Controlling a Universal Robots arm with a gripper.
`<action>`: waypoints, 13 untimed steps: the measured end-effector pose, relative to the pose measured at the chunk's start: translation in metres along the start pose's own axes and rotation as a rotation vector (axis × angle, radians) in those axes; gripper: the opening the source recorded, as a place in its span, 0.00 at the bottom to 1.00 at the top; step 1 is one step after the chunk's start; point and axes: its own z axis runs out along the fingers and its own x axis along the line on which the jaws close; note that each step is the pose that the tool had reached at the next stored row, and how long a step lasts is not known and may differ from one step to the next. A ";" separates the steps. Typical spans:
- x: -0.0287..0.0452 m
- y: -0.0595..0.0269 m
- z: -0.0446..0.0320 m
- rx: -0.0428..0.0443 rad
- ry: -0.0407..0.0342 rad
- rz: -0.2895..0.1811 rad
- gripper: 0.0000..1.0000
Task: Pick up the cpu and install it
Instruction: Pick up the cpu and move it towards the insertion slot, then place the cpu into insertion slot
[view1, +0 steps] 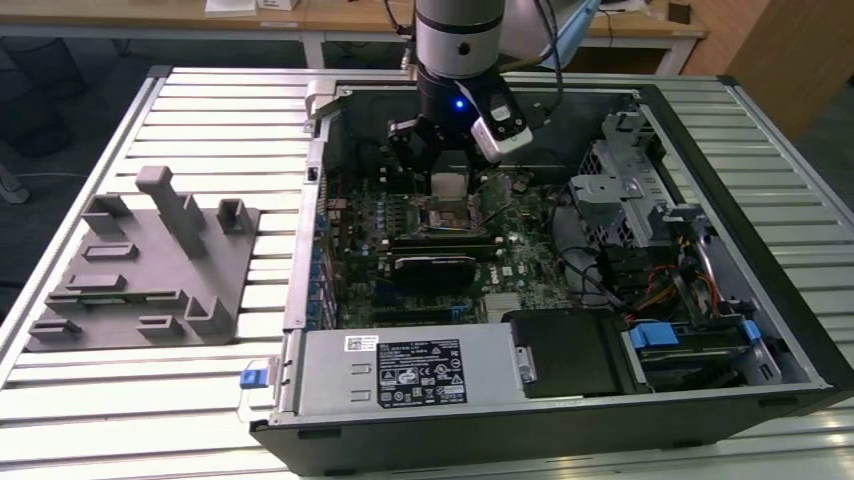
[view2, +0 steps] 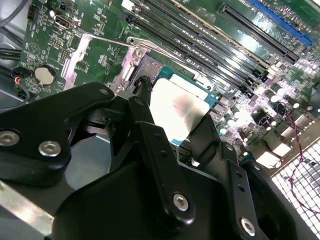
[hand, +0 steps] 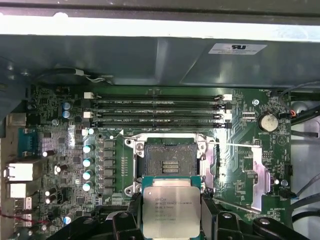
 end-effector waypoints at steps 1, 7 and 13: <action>0.0000 0.0000 0.0000 0.0000 0.0000 0.000 0.55; -0.0006 0.0000 0.0001 -0.0001 -0.0001 0.000 0.55; -0.0007 0.0000 0.0001 -0.0001 -0.0001 0.000 0.55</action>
